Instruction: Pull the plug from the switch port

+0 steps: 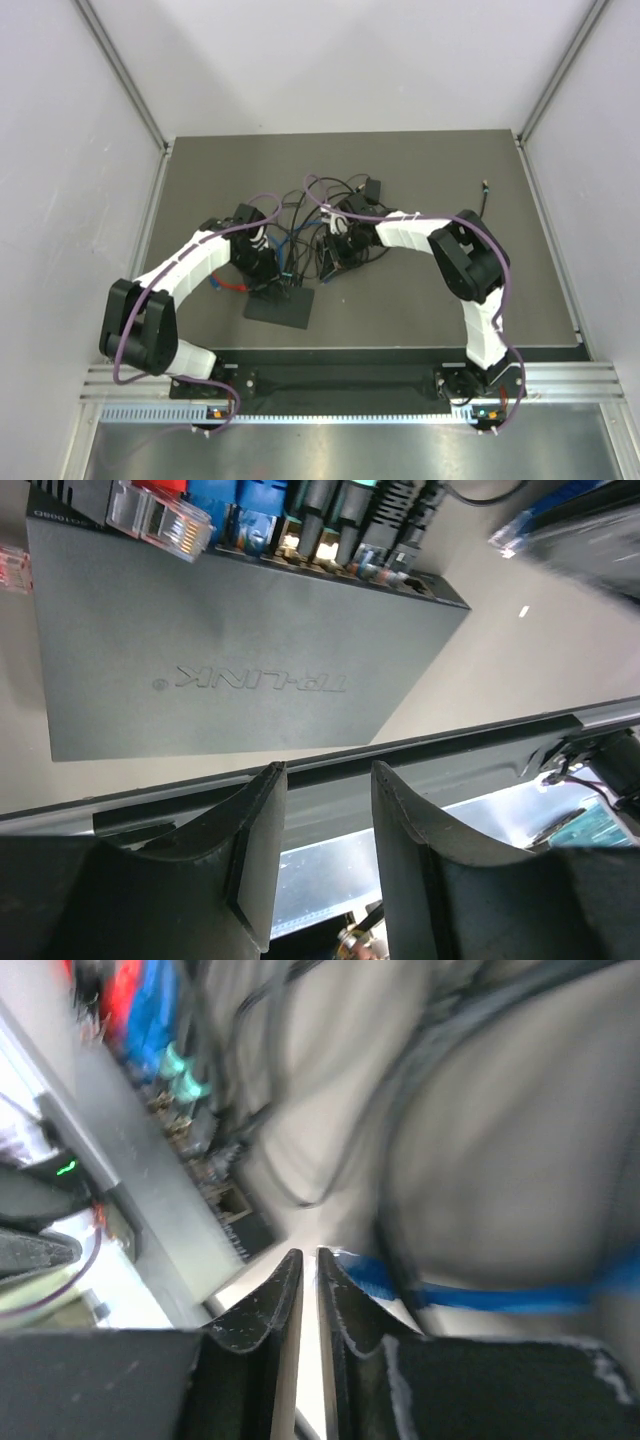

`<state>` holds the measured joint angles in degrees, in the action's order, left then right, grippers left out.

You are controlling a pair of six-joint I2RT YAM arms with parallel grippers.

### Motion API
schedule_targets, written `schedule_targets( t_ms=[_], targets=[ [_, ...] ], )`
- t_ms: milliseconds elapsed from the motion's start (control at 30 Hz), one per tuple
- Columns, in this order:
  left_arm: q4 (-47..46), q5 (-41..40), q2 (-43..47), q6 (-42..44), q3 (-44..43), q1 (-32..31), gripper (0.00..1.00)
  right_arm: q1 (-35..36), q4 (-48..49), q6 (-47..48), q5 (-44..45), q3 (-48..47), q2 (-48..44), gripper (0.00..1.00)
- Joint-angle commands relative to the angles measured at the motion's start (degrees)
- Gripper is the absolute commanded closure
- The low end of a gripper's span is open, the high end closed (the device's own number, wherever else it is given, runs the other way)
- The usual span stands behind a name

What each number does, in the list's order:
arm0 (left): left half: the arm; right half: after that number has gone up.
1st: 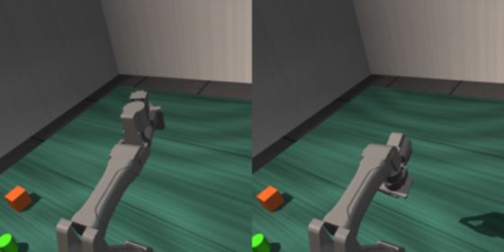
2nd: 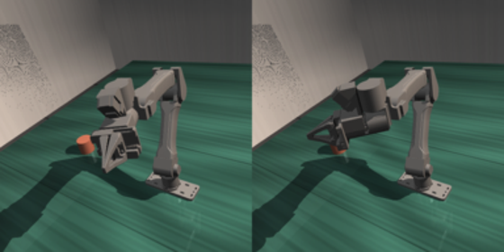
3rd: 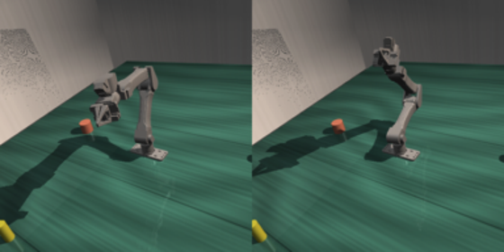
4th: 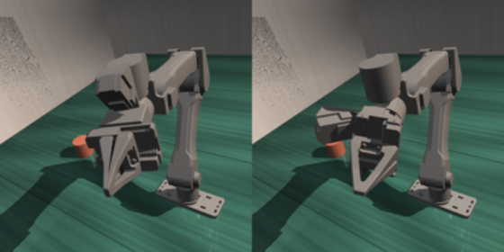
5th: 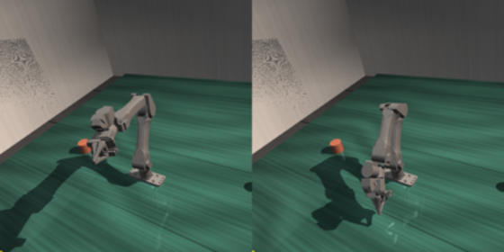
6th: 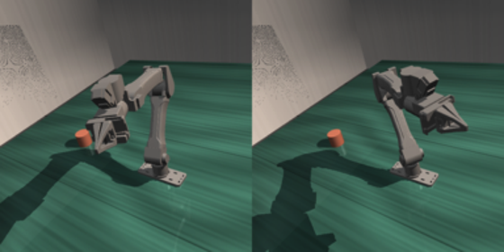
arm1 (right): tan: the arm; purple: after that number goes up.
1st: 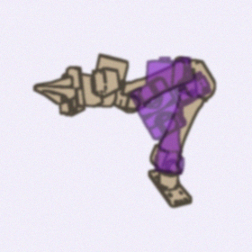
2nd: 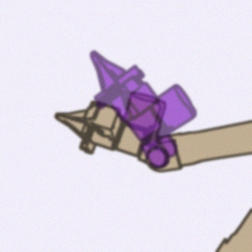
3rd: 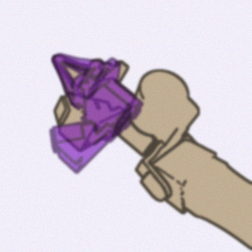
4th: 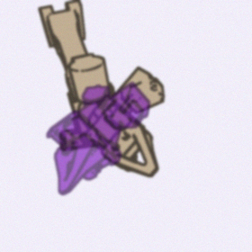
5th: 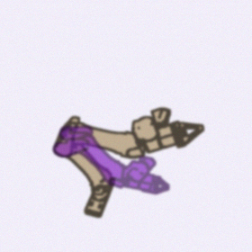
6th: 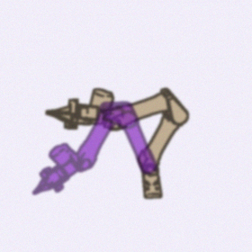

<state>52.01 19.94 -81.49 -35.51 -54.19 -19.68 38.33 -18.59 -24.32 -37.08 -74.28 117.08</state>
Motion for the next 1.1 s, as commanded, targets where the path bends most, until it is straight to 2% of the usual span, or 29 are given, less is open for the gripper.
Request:
schedule_targets(
  t_ms=[0,100,133,200,300,400,433,467,633,800,833,1000,1033,1067],
  targets=[
    [-0.5,0.1,-1.6,1.4,-0.6,-0.2,0.56,-4.0,-2.1,3.4,13.2,1.9,-0.5,0.87],
    [-0.7,0.0,-2.4,1.3,0.1,-0.1,0.58,-6.5,-6.4,6.5,19.4,-0.5,0.3,0.86],
    [-0.6,-0.1,-2.4,1.2,-0.1,-0.1,0.58,-6.9,-9.9,7.3,24.5,-2.9,0.9,0.85],
    [-0.1,-1.2,-1.9,1.3,-0.6,-0.2,0.58,-7.5,-12.0,9.9,26.2,-5.3,1.2,0.86],
    [0.2,-2.2,-1.3,1.7,-1.1,0.0,0.58,-6.5,-12.5,11.1,20.3,-8.2,0.5,0.84],
    [-0.1,-1.7,-2.1,2.0,-1.1,0.3,0.58,-3.5,-12.1,11.1,12.3,-9.4,-1.1,0.78],
    [-0.2,-1.6,-2.2,2.0,-1.1,0.3,0.60,-2.6,-11.7,10.8,9.2,-9.0,-2.5,0.71],
    [-0.6,-1.3,-2.4,2.1,-1.1,0.3,0.61,-0.8,-10.3,10.1,7.5,-8.4,-3.2,0.68],
    [-1.6,-1.8,-4.3,2.2,-1.2,0.4,0.65,2.3,-4.5,7.0,-2.5,-5.0,-5.5,0.61],
    [-4.7,-5.2,-2.8,2.4,-0.3,0.9,0.75,2.5,2.4,2.3,-10.3,-2.8,-3.6,0.60],
    [-6.7,-4.9,-2.4,2.4,0.3,1.0,0.76,2.5,4.7,1.8,-12.4,-2.2,-2.9,0.56],
    [-11.0,-6.8,-0.2,2.3,4.3,1.1,0.81,2.5,7.5,-1.2,-14.7,-1.9,-0.3,0.52],
    [-10.9,-7.1,-0.2,2.2,4.7,1.2,0.89,2.6,7.6,-1.6,-14.9,-2.0,0.6,0.52],
    [-10.9,-6.9,0.0,2.0,5.1,1.2,0.93,2.6,9.3,-2.8,-15.4,-2.0,1.0,0.52]
  ],
)
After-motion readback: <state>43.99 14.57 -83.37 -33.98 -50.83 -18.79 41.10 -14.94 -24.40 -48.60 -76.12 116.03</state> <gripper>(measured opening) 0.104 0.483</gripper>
